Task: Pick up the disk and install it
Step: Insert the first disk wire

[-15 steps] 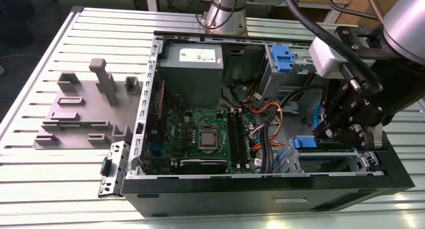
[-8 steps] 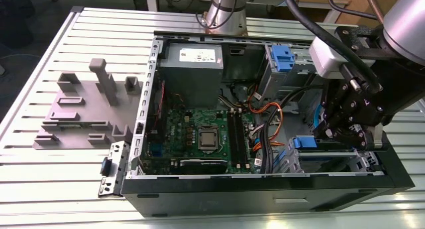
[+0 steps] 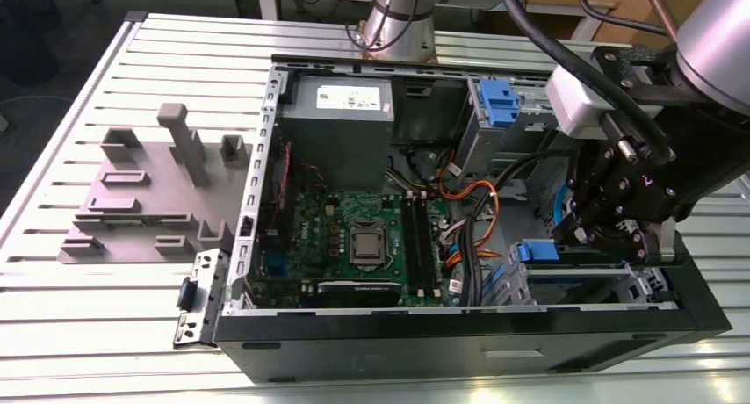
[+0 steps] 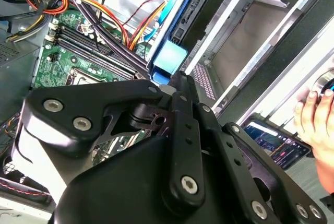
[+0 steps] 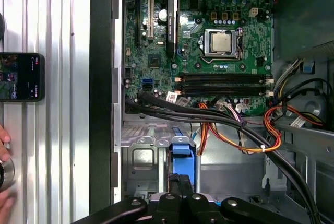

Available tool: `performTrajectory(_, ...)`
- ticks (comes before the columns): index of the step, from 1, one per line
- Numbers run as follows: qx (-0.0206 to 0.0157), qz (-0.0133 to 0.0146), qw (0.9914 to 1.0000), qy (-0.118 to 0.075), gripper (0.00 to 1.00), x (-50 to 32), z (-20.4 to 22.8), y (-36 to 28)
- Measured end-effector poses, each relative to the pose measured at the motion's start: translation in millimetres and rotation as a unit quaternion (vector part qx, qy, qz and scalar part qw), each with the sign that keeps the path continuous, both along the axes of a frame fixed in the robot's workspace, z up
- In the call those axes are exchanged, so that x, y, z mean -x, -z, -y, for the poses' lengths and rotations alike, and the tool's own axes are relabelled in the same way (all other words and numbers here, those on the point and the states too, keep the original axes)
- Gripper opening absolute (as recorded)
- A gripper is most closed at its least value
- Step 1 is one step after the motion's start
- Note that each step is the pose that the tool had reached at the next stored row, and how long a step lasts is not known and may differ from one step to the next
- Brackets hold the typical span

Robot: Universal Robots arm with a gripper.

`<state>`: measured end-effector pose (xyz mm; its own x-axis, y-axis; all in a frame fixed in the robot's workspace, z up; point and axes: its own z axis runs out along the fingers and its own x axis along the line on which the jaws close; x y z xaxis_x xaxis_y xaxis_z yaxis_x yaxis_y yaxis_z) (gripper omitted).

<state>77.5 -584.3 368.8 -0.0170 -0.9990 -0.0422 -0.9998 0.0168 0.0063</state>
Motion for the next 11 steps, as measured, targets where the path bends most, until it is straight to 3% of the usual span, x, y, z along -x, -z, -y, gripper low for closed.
performTrajectory(6, 0.0000, -0.0022, 1.00000, 0.000, 0.11, -18.7, -0.5, 0.2)
performTrajectory(11, 0.0000, -0.0063, 0.99998, 0.000, 0.11, -31.7, -1.5, 0.7)
